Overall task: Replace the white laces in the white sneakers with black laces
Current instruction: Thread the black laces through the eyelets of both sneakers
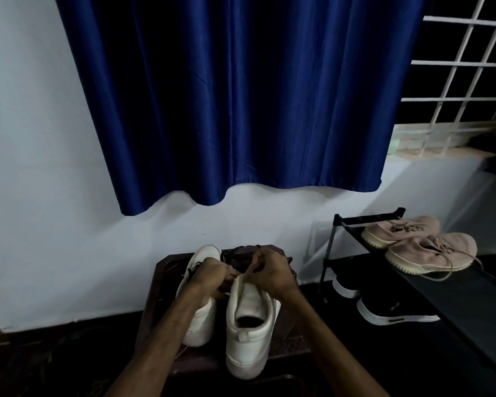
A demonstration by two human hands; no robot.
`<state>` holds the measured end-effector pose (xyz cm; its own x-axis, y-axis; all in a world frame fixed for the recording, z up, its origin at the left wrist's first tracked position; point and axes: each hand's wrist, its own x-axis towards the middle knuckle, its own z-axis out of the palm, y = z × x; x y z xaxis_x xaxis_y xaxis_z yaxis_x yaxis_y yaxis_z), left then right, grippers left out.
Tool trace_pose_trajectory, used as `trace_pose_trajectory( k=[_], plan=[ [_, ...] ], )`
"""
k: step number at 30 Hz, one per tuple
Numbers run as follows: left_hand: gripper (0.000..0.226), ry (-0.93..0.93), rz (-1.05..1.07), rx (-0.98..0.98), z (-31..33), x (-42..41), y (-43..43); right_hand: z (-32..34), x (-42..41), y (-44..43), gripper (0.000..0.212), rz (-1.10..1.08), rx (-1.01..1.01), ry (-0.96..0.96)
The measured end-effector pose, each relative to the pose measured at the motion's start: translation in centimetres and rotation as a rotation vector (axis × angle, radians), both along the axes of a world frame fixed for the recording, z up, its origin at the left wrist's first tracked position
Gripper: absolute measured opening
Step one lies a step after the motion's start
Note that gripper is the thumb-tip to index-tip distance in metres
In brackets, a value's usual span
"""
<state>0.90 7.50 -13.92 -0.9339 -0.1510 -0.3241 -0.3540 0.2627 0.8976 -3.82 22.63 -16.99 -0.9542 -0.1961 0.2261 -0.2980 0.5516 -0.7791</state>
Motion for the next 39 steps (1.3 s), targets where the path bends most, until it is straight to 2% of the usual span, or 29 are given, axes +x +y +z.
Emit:
trace_pose_trajectory(
  k=[2, 4, 8, 10, 11, 13, 16, 20, 23, 26, 31, 36, 38, 39],
  plan=[
    [0.023, 0.059, -0.074, -0.094, -0.4, -0.3, 0.2, -0.3, -0.2, 0.4, 0.044, 0.005, -0.001, -0.007],
    [0.030, 0.136, -0.087, -0.228, -1.2, -0.8, 0.4, 0.0, -0.3, 0.8, 0.039, 0.038, 0.028, -0.057],
    [0.005, 0.214, -0.069, -0.487, -1.8, -1.0, 1.4, 2.9, 0.8, 1.6, 0.007, 0.142, 0.059, -0.129],
    [0.014, 0.235, -0.082, -0.650, -2.0, -0.9, 1.7, 3.4, 1.5, 1.7, 0.014, 0.219, 0.032, -0.235],
    [0.018, 0.224, -0.092, -0.711, -2.0, -0.9, 1.8, 3.3, 1.8, 1.7, 0.024, 0.242, 0.050, -0.281],
    [0.019, 0.215, -0.097, -0.729, -2.1, -0.9, 2.0, 2.5, 1.9, 1.9, 0.040, 0.249, 0.160, -0.309],
    [0.025, 0.209, -0.084, -0.684, -2.3, -1.0, 1.9, 2.5, 1.6, 2.8, 0.052, 0.250, 0.267, -0.333],
    [0.029, 0.154, -0.130, -0.614, -1.9, -1.2, 0.7, 2.2, 1.9, 3.0, 0.058, 0.168, 0.251, -0.354],
    [0.023, 0.209, -0.085, -0.577, -1.5, -0.9, -0.8, 0.3, 2.5, 3.0, 0.055, 0.087, 0.081, -0.354],
    [0.019, 0.274, -0.004, -0.401, -1.2, 0.1, -1.5, -0.8, 3.1, 3.0, 0.053, 0.080, -0.025, -0.327],
    [0.021, 0.402, 0.284, 0.142, -0.7, 0.4, -1.9, -1.2, 3.2, 2.8, 0.065, 0.053, -0.091, -0.316],
    [0.024, 0.486, 0.509, 0.725, 3.2, 1.1, -4.7, -1.4, 3.2, 2.6, 0.065, 0.028, -0.103, -0.303],
    [0.019, 0.527, 0.590, 0.818, 4.3, 0.8, -5.6, -1.4, 3.2, 2.6, 0.066, 0.024, -0.129, -0.323],
    [0.018, 0.529, 0.596, 0.785, 4.3, 0.6, -5.3, -1.5, 3.3, 2.5, 0.065, 0.021, -0.141, -0.330]
  ],
)
